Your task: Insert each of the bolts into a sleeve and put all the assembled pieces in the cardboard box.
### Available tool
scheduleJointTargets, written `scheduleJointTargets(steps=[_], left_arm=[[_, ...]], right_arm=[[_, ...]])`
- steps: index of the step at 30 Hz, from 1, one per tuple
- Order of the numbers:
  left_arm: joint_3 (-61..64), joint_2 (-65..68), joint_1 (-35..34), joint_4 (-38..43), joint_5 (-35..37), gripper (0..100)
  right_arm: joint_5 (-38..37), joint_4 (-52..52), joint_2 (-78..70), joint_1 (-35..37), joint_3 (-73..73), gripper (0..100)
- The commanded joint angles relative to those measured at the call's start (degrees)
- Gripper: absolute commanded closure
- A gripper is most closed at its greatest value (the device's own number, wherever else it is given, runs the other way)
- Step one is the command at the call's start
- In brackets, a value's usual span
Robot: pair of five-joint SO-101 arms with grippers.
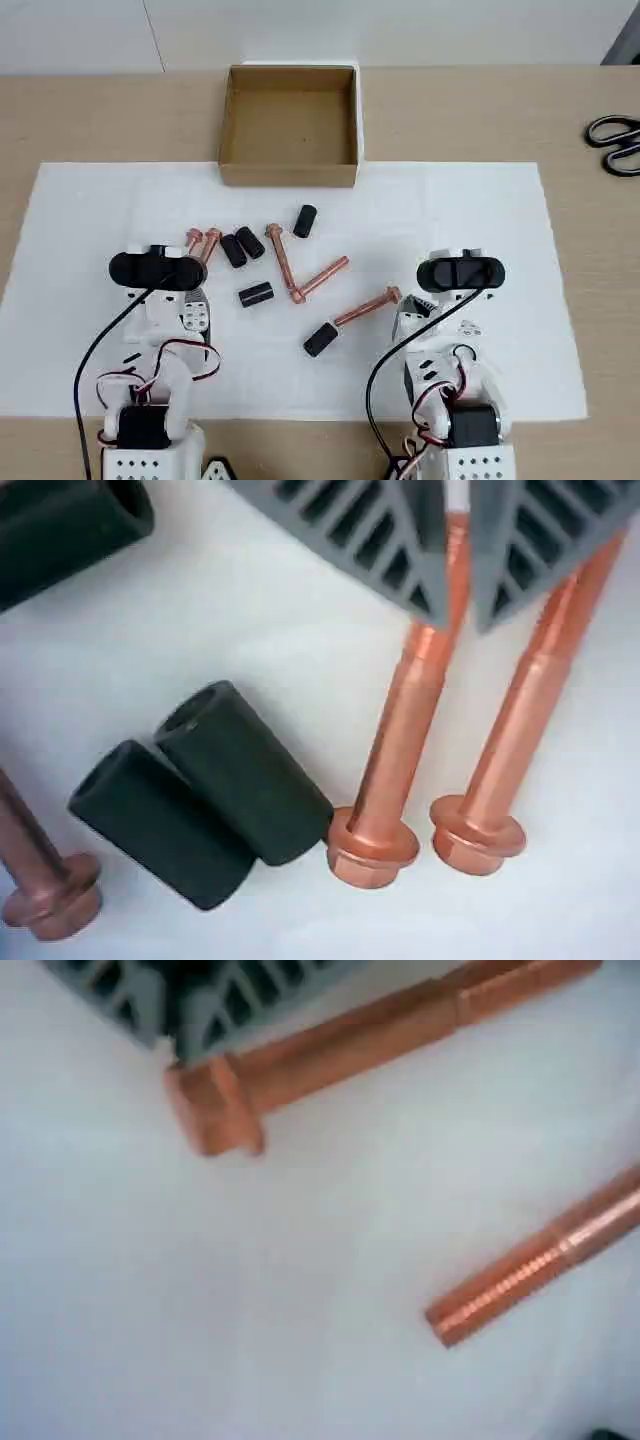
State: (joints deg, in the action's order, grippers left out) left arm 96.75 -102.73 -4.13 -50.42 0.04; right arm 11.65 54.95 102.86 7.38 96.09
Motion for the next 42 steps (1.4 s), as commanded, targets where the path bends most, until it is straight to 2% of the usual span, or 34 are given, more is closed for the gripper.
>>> scheduleJointTargets(steps=[1,42], left_arm=[[-0.5,-0.4,-0.2,-0.1,0.4,99],[-0.5,-0.4,0.6,0.1,0.5,99]], right_arm=[[0.5,0.0,1.1,-0.4,0.2,99.4],[0.5,0.0,1.1,0.3,0.2,99.4]])
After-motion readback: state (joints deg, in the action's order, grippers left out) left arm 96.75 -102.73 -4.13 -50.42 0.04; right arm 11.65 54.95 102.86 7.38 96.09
